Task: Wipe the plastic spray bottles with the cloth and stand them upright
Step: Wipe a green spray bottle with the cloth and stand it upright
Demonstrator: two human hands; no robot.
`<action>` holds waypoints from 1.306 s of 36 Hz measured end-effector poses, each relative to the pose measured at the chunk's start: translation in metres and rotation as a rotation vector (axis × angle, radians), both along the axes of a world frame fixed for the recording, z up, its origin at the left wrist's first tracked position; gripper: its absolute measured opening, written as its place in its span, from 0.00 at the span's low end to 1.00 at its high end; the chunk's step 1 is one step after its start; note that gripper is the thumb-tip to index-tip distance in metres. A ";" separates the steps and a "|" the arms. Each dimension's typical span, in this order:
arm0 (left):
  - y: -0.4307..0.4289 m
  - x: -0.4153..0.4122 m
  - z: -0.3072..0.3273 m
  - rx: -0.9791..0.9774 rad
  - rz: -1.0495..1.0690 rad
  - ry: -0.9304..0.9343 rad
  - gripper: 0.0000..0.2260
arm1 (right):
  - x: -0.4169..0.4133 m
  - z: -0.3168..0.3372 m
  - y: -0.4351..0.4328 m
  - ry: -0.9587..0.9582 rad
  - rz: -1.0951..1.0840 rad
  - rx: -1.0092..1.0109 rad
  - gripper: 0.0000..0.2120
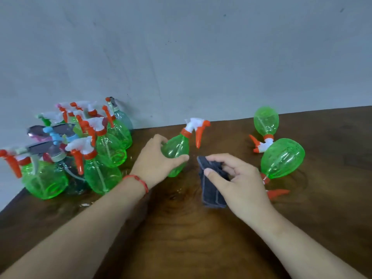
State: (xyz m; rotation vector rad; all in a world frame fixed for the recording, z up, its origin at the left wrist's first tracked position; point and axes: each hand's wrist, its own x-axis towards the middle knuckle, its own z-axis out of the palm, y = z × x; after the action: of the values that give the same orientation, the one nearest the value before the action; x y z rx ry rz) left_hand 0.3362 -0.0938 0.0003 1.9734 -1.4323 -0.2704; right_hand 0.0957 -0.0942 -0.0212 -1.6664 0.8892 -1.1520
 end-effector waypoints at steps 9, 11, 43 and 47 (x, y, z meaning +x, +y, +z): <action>0.040 -0.015 -0.007 -0.231 0.095 0.621 0.25 | 0.060 0.012 -0.014 0.048 0.042 0.066 0.11; 0.045 -0.010 -0.006 -0.231 -0.017 0.695 0.27 | 0.062 0.017 -0.021 -0.008 0.024 0.105 0.11; 0.059 0.011 -0.037 -0.356 -0.591 -0.074 0.48 | 0.041 0.005 -0.021 0.219 -0.124 -0.627 0.17; 0.059 0.009 -0.036 -0.382 -0.564 -0.085 0.48 | 0.045 0.002 -0.019 0.249 -0.061 -0.681 0.16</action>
State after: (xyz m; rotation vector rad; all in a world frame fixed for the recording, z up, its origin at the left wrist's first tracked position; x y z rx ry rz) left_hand 0.3450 -0.0346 -0.0359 1.2656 -1.9159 -0.1424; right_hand 0.1409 -0.1135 -0.0190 -2.3863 0.7396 -1.4070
